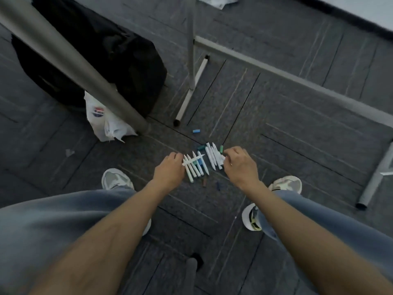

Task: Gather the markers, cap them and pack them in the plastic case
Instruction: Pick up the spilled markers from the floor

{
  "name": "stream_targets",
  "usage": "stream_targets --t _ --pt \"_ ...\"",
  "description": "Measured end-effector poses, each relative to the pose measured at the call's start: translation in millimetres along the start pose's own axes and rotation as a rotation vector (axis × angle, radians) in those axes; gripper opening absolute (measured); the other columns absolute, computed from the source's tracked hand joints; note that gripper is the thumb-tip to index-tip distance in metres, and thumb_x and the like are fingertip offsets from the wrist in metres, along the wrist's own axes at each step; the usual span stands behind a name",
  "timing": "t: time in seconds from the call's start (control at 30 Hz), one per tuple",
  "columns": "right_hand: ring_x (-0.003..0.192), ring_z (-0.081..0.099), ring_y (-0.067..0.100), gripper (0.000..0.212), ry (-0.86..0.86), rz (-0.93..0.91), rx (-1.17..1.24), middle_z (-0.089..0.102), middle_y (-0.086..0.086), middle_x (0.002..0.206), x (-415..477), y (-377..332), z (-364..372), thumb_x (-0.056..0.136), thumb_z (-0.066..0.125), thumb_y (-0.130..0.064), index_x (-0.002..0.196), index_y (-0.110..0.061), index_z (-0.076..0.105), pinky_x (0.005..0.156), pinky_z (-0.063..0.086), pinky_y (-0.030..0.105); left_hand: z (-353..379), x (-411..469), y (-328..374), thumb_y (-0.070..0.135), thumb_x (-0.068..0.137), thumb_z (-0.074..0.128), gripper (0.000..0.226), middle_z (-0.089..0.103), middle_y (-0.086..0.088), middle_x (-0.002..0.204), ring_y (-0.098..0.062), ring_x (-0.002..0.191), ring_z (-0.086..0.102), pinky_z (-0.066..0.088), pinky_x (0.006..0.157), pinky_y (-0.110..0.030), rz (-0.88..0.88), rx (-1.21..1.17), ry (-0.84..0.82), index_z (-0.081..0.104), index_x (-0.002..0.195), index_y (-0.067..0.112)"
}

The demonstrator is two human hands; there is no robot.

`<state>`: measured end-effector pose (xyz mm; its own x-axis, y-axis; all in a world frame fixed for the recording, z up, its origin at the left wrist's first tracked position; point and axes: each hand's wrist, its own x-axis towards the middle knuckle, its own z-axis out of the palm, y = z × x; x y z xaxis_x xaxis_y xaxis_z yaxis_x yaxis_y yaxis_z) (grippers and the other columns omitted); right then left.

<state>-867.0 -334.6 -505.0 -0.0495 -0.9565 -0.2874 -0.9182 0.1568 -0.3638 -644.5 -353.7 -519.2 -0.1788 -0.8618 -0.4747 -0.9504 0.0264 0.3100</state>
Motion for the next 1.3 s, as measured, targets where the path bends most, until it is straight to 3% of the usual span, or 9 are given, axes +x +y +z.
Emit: stream_targets --t 0.37,0.53,0.8,0.9,1.07,1.2,1.3 --pt "0.116 0.053 0.024 0.032 -0.094 0.152 0.049 0.058 0.003 0.126 49.9 67.3 88.1 0.096 0.050 -0.023 0.126 -0.016 0.060 0.090 0.046 0.038 100.0 90.6 -5.9 -0.001 0.093 0.045 0.032 0.049 -0.008 0.123 -0.026 0.115 0.047 0.048 0.087 -0.042 0.005 0.019 -0.111 0.049 0.121 0.012" --pt "0.119 0.051 0.026 0.037 -0.161 0.187 -0.010 0.056 0.005 0.128 63.6 77.2 108.2 0.097 0.051 -0.023 0.133 -0.017 0.054 0.090 0.044 0.037 122.6 105.8 -6.1 0.007 0.095 0.049 0.028 0.052 -0.006 0.121 -0.025 0.113 0.048 0.049 0.081 -0.040 -0.054 0.088 -0.061 0.048 0.122 0.013" --pt "0.102 0.058 0.028 0.020 -0.247 0.208 -0.137 0.062 0.006 0.112 78.3 84.2 123.7 0.095 0.051 -0.017 0.113 -0.014 0.059 0.075 0.042 0.035 129.6 118.8 -5.0 0.014 0.096 0.049 0.021 0.056 -0.006 0.118 -0.027 0.112 0.051 0.046 0.082 -0.040 -0.072 0.178 -0.037 0.049 0.116 0.013" --pt "0.099 0.059 0.029 0.017 -0.276 0.185 -0.175 0.065 0.008 0.108 83.4 87.8 123.4 0.094 0.050 -0.018 0.108 -0.013 0.059 0.071 0.040 0.035 128.2 118.7 -5.7 0.014 0.096 0.047 0.019 0.055 -0.008 0.115 -0.027 0.107 0.051 0.045 0.081 -0.040 -0.087 0.059 -0.064 0.051 0.114 0.009" --pt "0.098 0.059 0.031 0.019 -0.304 0.201 -0.156 0.064 0.009 0.107 85.5 87.7 121.8 0.090 0.052 -0.016 0.106 -0.012 0.060 0.078 0.045 0.038 119.3 104.6 -11.7 0.020 0.099 0.044 0.009 0.050 -0.005 0.088 -0.021 0.074 0.049 0.039 0.062 -0.036 -0.201 -0.411 -0.098 0.047 0.095 0.011" --pt "0.094 0.057 0.035 0.020 -0.259 0.221 0.043 0.054 0.012 0.111 75.5 80.9 123.0 0.092 0.053 -0.015 0.109 -0.006 0.057 0.079 0.046 0.041 111.0 83.5 -9.3 0.025 0.103 0.034 0.016 0.052 -0.007 0.081 -0.017 0.066 0.048 0.038 0.058 -0.036 -0.357 -0.674 -0.078 0.043 0.099 0.012" --pt "0.087 0.053 0.029 0.011 -0.185 0.187 0.216 0.048 0.008 0.107 65.2 65.3 123.5 0.096 0.050 -0.015 0.104 -0.006 0.053 0.073 0.039 0.037 115.7 63.6 -11.2 0.026 0.103 0.032 0.017 0.049 -0.005 0.075 -0.016 0.060 0.044 0.035 0.055 -0.035 -0.402 -0.707 -0.093 0.041 0.105 0.012"
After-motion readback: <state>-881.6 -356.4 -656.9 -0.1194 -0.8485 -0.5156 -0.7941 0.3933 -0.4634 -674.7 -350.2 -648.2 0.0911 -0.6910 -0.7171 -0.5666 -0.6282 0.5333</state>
